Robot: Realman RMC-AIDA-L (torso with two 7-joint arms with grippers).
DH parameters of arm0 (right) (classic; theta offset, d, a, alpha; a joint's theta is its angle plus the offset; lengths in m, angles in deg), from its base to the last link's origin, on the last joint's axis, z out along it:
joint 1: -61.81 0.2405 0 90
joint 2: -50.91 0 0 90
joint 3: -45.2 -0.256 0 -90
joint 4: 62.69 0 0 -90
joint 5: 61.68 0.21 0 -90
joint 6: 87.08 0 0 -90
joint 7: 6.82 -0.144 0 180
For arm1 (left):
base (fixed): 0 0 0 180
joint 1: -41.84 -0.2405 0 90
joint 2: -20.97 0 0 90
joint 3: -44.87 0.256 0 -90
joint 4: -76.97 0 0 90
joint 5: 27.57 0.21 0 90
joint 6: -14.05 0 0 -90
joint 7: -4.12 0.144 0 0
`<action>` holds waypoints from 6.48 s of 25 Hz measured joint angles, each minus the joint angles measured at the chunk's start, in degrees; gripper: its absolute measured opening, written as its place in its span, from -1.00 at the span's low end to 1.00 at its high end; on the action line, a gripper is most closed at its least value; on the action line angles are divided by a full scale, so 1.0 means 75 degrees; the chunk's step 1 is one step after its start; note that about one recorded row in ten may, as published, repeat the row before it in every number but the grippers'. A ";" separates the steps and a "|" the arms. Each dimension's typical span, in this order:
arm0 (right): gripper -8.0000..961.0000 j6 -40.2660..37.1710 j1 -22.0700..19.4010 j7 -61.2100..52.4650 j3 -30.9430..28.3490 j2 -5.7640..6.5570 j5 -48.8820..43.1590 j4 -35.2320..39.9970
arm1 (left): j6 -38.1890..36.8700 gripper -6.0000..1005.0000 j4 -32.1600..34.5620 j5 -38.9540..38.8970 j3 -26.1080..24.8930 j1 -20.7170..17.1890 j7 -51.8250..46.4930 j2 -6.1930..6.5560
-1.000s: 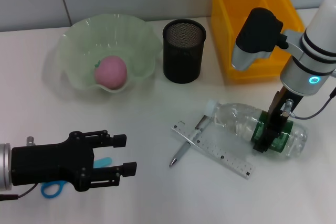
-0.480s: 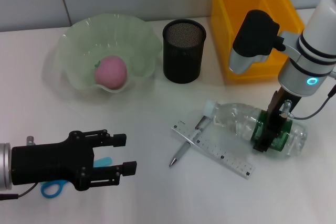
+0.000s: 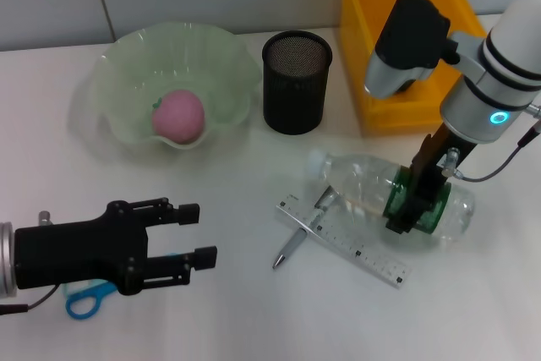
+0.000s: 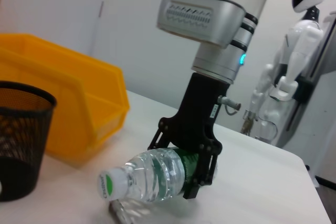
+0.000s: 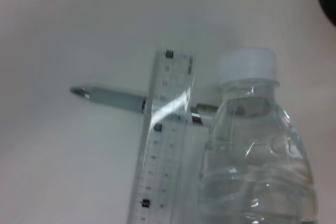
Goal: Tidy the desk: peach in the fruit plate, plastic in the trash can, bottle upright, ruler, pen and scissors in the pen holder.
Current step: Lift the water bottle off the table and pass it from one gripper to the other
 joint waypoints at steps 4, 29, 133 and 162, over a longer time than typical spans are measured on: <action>0.62 -0.0122 -0.0224 0.0010 -0.0007 0.0001 0.0318 0.0551 | 0.0174 0.43 0.0000 -0.0001 -0.0245 0.0010 -0.0054 0.0001; 0.61 0.0033 -0.2269 0.2505 -0.0866 -0.0010 0.5528 0.2361 | 0.0236 0.43 -0.1104 -0.0892 -0.2368 0.0087 -0.0037 -0.0024; 0.61 0.0394 -0.1514 0.4601 -0.0176 -0.0027 0.7969 -0.0759 | -0.1341 0.42 -0.2848 -0.2426 -0.2199 0.0802 0.1121 -0.0105; 0.61 0.0391 -0.1503 0.4599 -0.0101 -0.0026 0.7966 -0.0768 | -0.1363 0.37 -0.2868 -0.2419 -0.2199 0.0838 0.1120 -0.0105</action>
